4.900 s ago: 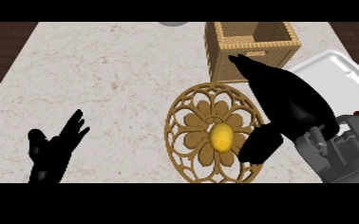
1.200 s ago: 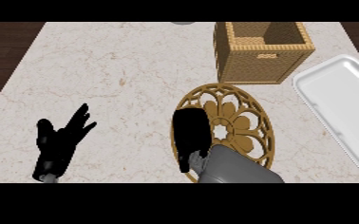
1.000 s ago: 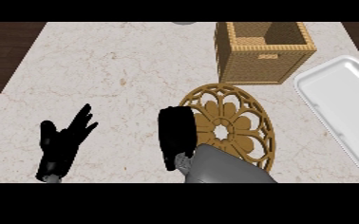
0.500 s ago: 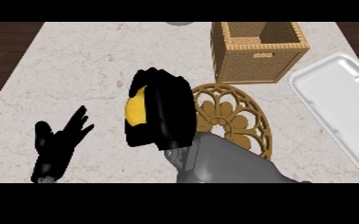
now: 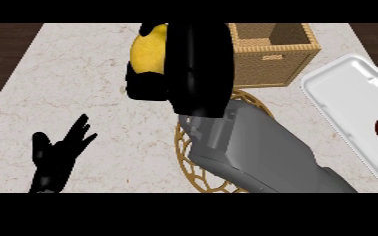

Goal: Pick the lemon from the placemat and place it in the basket

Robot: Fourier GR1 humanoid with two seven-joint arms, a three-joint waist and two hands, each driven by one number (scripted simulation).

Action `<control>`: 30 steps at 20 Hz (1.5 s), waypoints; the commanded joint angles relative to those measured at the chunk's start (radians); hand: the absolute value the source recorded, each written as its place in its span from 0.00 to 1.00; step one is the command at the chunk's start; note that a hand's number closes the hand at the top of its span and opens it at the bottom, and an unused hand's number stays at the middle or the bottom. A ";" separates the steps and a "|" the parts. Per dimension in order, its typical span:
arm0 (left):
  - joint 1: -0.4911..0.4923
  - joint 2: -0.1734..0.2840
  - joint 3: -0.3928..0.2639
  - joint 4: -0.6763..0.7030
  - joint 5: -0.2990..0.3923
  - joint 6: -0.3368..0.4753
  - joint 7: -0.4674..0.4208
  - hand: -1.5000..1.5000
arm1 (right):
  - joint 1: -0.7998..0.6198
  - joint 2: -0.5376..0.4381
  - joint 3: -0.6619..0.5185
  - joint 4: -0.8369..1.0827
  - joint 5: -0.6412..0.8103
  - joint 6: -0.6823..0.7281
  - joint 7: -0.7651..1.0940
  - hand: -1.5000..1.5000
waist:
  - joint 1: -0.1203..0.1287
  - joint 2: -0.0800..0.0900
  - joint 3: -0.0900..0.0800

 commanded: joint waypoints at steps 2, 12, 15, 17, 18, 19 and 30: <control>0.039 -0.020 -0.025 0.056 -0.031 0.025 0.045 0.50 | -0.104 -0.013 -0.157 -0.003 0.007 0.095 0.136 1.00 | -0.003 0.009 -0.010; -0.004 -0.014 0.013 0.080 0.002 -0.022 0.054 0.50 | -0.162 -0.161 -0.385 0.167 -0.104 0.162 -0.043 1.00 | 0.002 0.015 -0.010; -0.009 0.000 0.012 0.061 -0.015 -0.027 0.065 0.50 | -0.143 -0.159 -0.371 0.253 -0.100 0.162 -0.102 1.00 | 0.009 0.017 -0.010; 0.022 -0.024 -0.013 0.023 -0.026 -0.016 0.068 0.50 | -0.180 -0.178 -0.416 0.338 -0.114 0.144 -0.159 1.00 | 0.017 0.017 -0.010; 0.016 -0.019 -0.005 0.033 -0.030 -0.012 0.076 0.50 | -0.095 -0.182 -0.399 0.285 -0.119 0.137 -0.191 1.00 | 0.008 0.016 -0.009; 0.000 -0.032 -0.009 0.070 -0.026 -0.027 0.057 0.50 | -0.144 -0.193 -0.432 0.354 -0.135 0.134 -0.218 1.00 | 0.012 0.019 -0.010; 0.000 -0.028 0.029 0.047 -0.029 -0.029 0.074 0.50 | -0.069 -0.124 -0.570 0.510 -0.240 -0.063 -0.420 1.00 | 0.016 0.018 -0.009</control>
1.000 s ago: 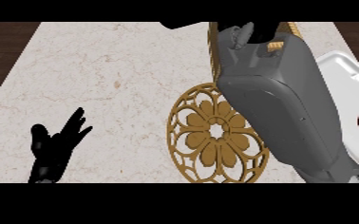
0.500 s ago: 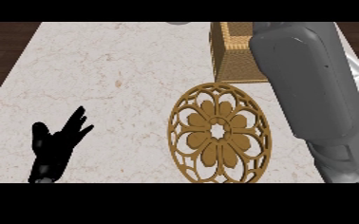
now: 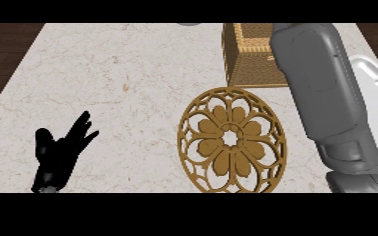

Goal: Pick the lemon from the placemat and place it in the basket

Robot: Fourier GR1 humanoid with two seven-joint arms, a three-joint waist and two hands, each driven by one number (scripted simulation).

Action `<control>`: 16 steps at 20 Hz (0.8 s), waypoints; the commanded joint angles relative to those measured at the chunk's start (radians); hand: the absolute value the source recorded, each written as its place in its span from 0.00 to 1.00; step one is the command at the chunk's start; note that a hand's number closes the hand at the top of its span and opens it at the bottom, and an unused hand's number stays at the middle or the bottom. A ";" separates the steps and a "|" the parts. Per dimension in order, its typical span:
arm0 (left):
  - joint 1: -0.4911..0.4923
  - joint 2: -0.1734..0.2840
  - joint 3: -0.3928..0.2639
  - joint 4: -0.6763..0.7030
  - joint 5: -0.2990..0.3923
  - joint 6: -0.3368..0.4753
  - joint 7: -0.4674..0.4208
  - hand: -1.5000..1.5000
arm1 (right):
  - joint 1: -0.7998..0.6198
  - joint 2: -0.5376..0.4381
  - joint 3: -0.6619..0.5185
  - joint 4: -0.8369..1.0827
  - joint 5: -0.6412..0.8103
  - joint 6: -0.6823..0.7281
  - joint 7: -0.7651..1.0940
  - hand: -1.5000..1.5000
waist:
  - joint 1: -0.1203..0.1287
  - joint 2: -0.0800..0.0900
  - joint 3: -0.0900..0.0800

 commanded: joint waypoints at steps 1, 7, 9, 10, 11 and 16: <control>0.041 -0.026 -0.022 0.106 -0.003 -0.030 -0.014 0.50 | 0.048 0.001 -0.055 0.061 -0.054 -0.048 -0.115 1.00 | -0.003 0.009 -0.012; 0.001 -0.021 -0.003 0.122 -0.030 -0.015 -0.001 0.50 | 0.071 -0.012 -0.092 0.150 -0.114 -0.040 -0.259 1.00 | -0.006 0.007 -0.012; 0.037 -0.031 -0.026 0.064 -0.033 -0.004 0.019 0.50 | 0.090 -0.076 -0.045 0.230 0.047 -0.101 -0.153 1.00 | -0.003 0.009 -0.014; -0.006 -0.018 0.006 0.104 -0.007 -0.026 0.020 0.50 | 0.062 -0.064 -0.054 0.239 0.061 -0.146 -0.129 1.00 | -0.007 0.009 -0.014; 0.050 -0.026 -0.024 0.068 -0.039 -0.012 0.003 0.50 | 0.103 -0.089 -0.049 0.263 0.068 -0.133 -0.172 1.00 | -0.001 0.009 -0.013; 0.045 -0.023 -0.005 0.057 -0.043 -0.002 0.023 0.50 | 0.112 -0.131 -0.010 0.295 0.065 -0.025 -0.270 0.00 | -0.006 0.006 -0.012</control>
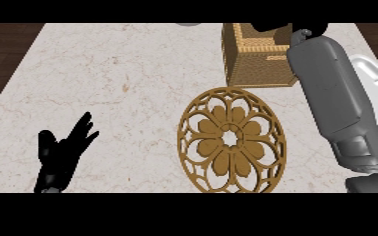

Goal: Pick the lemon from the placemat and place it in the basket

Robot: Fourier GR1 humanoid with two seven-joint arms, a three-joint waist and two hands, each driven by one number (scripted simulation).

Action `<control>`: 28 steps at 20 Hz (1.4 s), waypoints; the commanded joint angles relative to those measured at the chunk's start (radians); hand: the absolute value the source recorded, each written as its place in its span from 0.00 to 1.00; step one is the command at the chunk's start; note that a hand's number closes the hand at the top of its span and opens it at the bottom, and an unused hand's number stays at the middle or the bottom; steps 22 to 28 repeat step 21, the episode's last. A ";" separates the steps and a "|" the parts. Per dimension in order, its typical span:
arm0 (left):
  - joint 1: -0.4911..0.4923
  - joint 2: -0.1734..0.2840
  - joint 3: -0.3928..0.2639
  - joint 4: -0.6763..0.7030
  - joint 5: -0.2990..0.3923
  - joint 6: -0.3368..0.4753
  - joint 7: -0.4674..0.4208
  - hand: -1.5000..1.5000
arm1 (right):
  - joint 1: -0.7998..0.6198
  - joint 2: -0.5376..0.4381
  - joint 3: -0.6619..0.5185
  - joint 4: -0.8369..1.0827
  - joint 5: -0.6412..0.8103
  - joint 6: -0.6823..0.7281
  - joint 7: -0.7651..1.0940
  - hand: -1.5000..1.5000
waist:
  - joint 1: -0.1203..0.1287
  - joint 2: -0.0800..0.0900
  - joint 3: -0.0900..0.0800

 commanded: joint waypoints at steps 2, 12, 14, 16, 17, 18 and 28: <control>0.005 0.006 0.009 0.078 0.004 -0.018 0.062 0.50 | 0.025 -0.038 0.015 -0.011 0.017 0.025 -0.050 0.00 | -0.012 0.004 -0.013; 0.027 -0.030 0.009 0.067 -0.018 -0.002 0.031 0.50 | 0.084 -0.072 -0.082 -0.154 -0.079 -0.001 -0.058 0.00 | -0.025 -0.002 -0.013; 0.040 -0.014 0.010 0.093 -0.020 -0.027 0.021 0.50 | 0.089 -0.115 -0.140 -0.139 -0.123 0.002 -0.081 0.00 | -0.024 0.000 -0.013; -0.008 -0.023 0.028 0.088 0.000 -0.026 0.048 0.50 | 0.092 -0.161 -0.165 -0.142 -0.136 0.028 -0.070 0.00 | -0.022 0.002 -0.013; 0.018 -0.021 0.022 0.063 -0.004 -0.024 0.057 0.50 | 0.149 -0.174 -0.173 -0.187 -0.137 0.009 -0.088 0.00 | -0.027 0.000 -0.013; 0.045 -0.037 0.017 0.086 -0.016 -0.015 0.014 0.50 | 0.156 -0.219 -0.208 -0.212 -0.173 0.050 -0.081 0.00 | -0.035 -0.002 -0.013; 0.050 -0.034 0.014 0.083 -0.020 -0.023 0.023 0.50 | 0.223 -0.246 -0.203 -0.327 -0.194 0.128 -0.018 0.00 | -0.046 -0.006 -0.013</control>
